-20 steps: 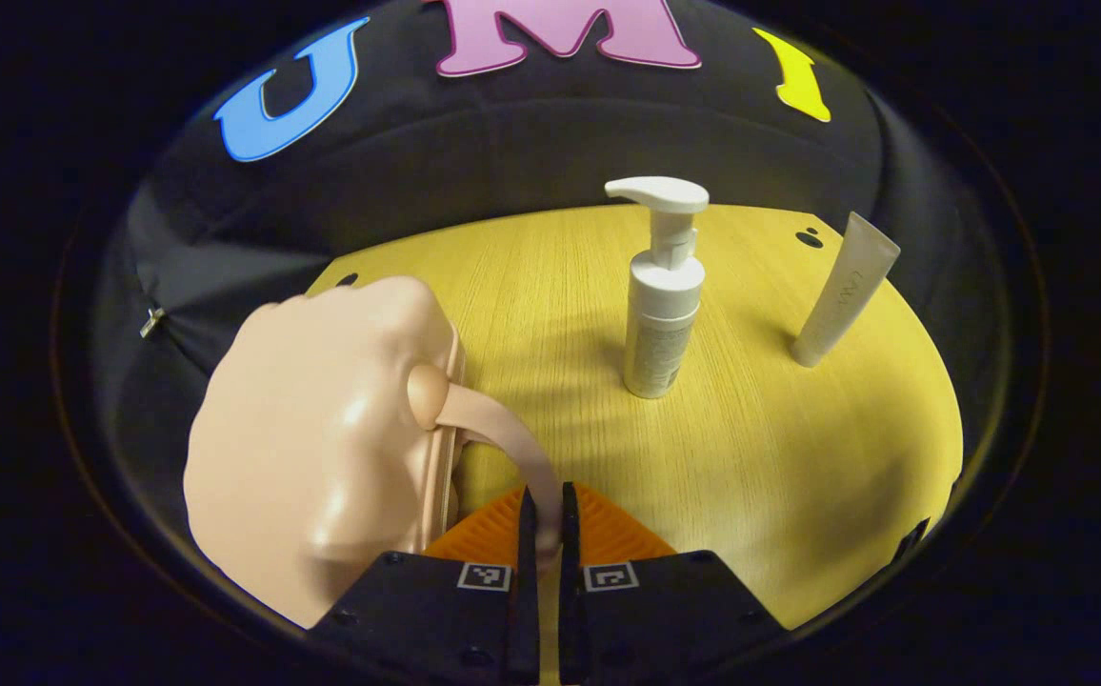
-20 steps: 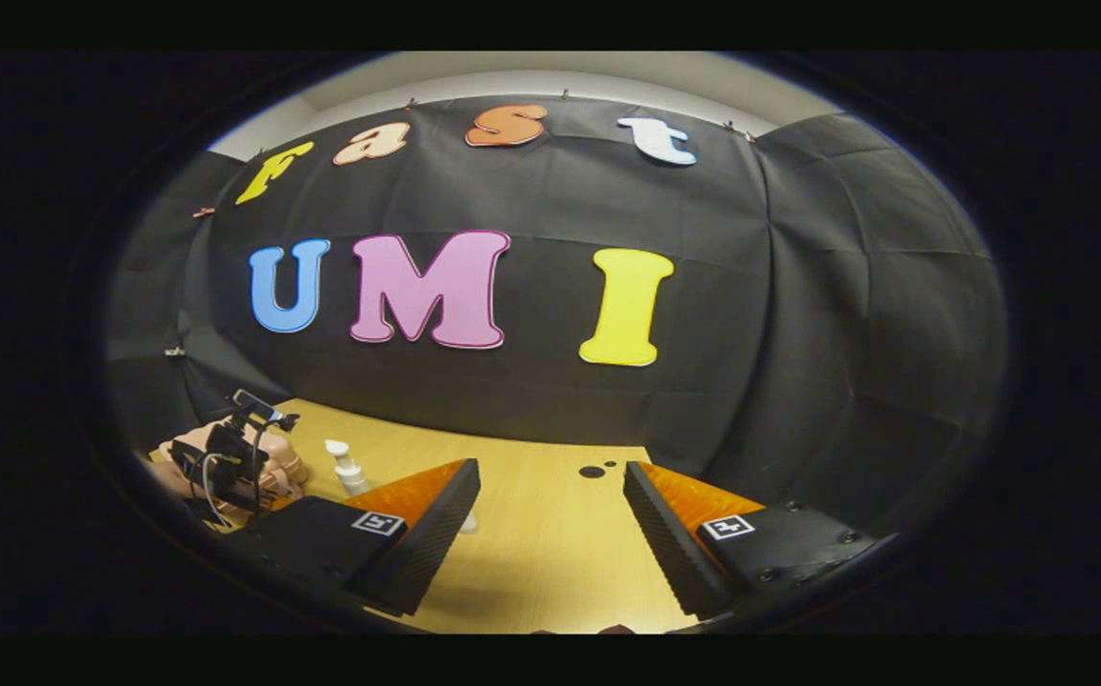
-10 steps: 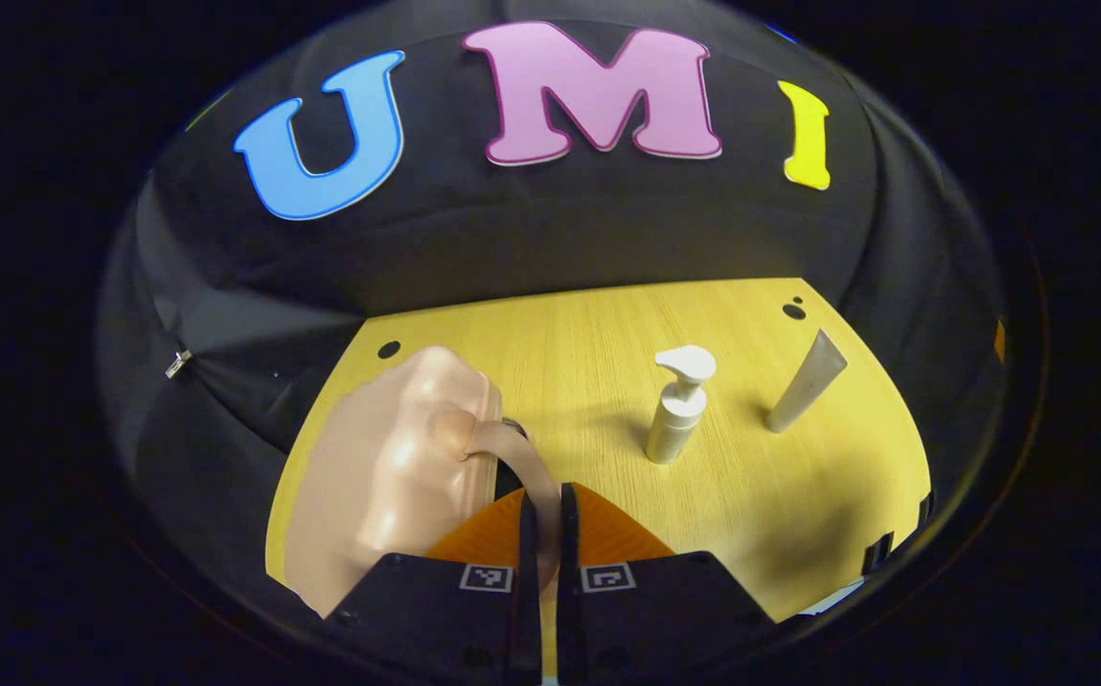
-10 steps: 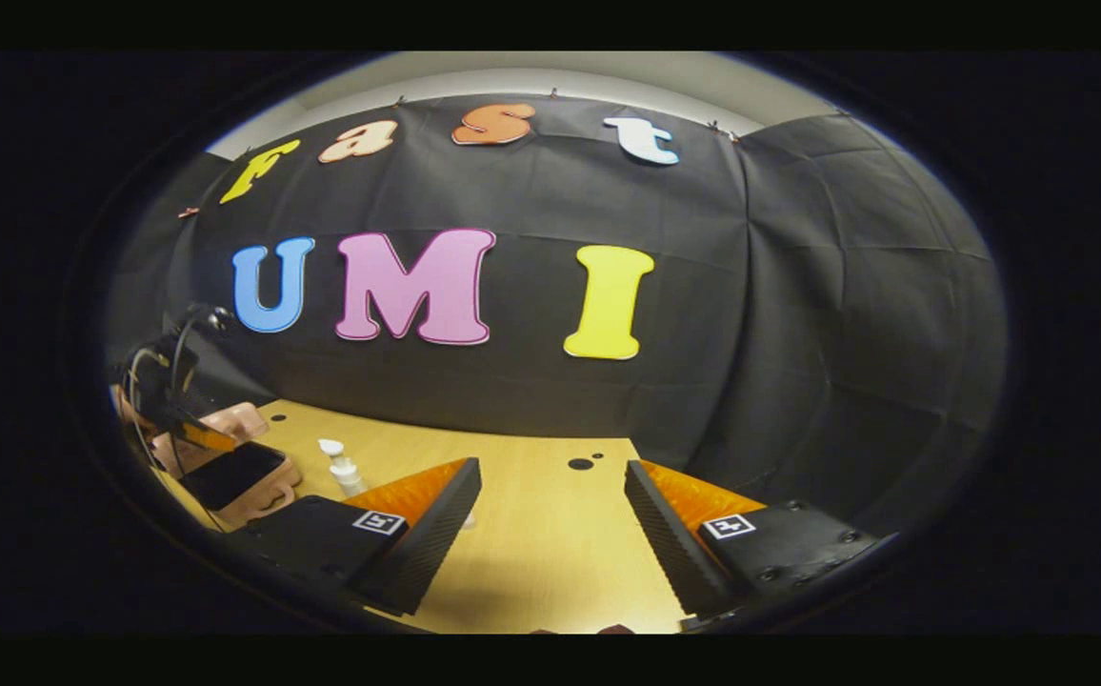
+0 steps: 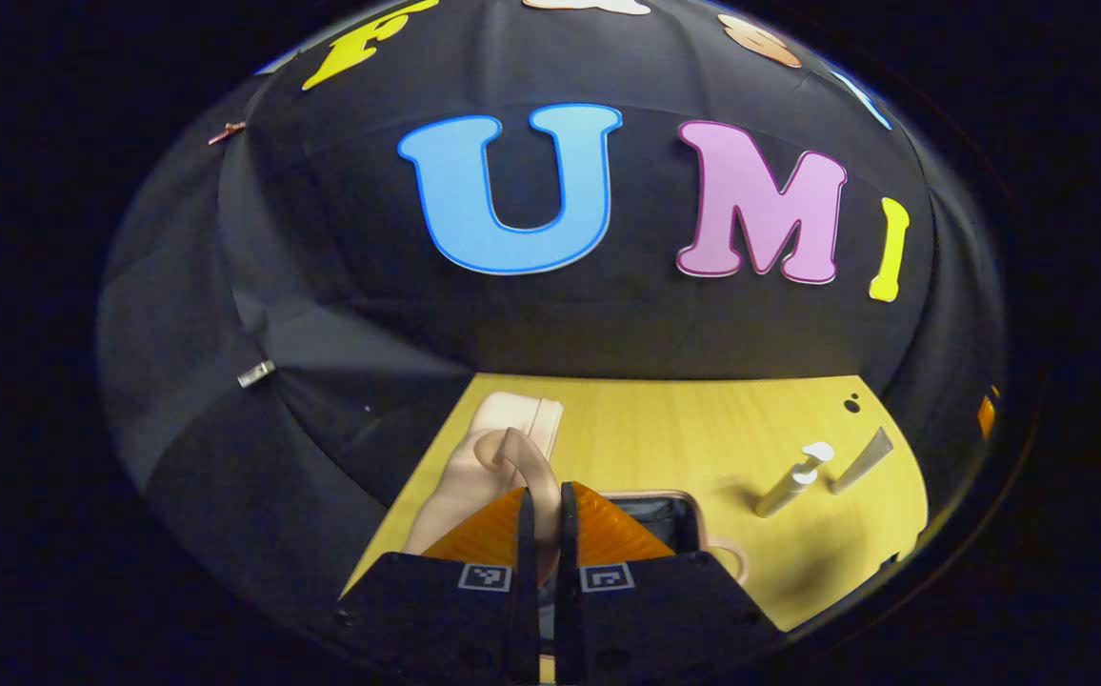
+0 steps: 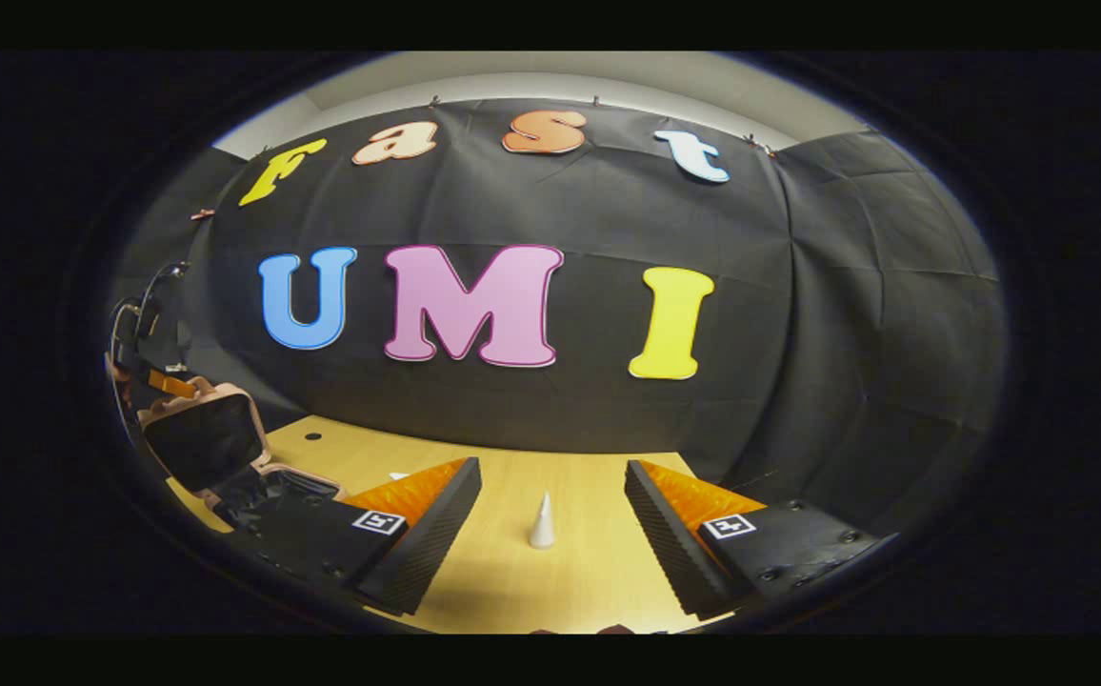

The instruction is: First open the suitcase, pack the skin care products into it, and then close the suitcase.

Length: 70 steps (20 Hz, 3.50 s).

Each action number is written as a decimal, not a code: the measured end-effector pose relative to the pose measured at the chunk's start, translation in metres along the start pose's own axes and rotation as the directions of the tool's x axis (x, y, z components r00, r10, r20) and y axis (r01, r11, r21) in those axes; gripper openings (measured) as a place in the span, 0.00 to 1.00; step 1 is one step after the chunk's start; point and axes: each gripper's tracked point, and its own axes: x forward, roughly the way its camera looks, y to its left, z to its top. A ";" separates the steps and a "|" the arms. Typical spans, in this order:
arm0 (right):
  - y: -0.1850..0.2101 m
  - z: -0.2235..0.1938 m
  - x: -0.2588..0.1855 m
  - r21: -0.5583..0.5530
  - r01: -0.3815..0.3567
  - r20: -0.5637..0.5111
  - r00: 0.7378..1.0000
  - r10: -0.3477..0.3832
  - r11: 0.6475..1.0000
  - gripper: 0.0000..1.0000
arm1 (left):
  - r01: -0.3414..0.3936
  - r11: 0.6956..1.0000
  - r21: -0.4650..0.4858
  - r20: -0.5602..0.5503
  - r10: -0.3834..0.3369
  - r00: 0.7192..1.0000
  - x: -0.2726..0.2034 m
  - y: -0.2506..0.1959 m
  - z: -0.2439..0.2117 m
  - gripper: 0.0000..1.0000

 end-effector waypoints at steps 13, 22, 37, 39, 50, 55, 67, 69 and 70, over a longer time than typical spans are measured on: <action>0.095 -0.016 -0.021 -0.079 0.094 -0.130 0.986 -0.103 0.992 0.96 | -0.063 0.960 -0.274 -0.206 0.006 0.979 0.165 0.243 -0.184 0.09; 0.121 -0.045 -0.017 -0.034 0.126 -0.216 0.968 -0.131 0.991 0.97 | -0.065 0.941 -0.333 -0.254 -0.023 0.967 0.202 0.243 -0.235 0.26; 0.067 -0.078 0.026 -0.062 0.215 -0.103 0.970 -0.221 0.975 0.97 | 0.461 0.887 -0.012 0.233 -0.446 0.864 0.014 -0.121 -0.054 0.96; 0.055 -0.089 0.035 -0.095 0.206 -0.107 0.971 -0.216 0.974 0.97 | 0.526 0.851 -0.009 0.201 -0.514 0.834 0.005 -0.187 -0.061 0.96; 0.004 -0.188 0.146 -0.079 0.061 -0.218 0.973 -0.077 0.995 0.97 | 0.573 0.818 0.053 -0.018 -0.573 0.819 0.060 -0.401 -0.104 0.96; 0.003 -0.237 0.181 -0.061 -0.036 -0.298 0.954 0.016 0.997 0.97 | 0.515 0.856 0.052 -0.075 -0.511 0.856 0.113 -0.449 -0.118 0.97; -0.009 -0.290 0.214 -0.017 -0.025 -0.380 0.925 0.017 1.000 0.70 | 0.481 0.873 0.078 -0.238 -0.452 0.860 0.153 -0.465 -0.144 0.58; -0.010 -0.294 0.217 -0.028 0.000 -0.390 0.921 -0.011 1.000 0.57 | 0.504 0.861 0.063 -0.275 -0.471 0.839 0.134 -0.457 -0.144 0.58; -0.009 -0.292 0.218 -0.018 0.007 -0.387 0.922 -0.013 1.000 0.47 | 0.510 0.859 0.056 -0.280 -0.476 0.833 0.122 -0.449 -0.139 0.58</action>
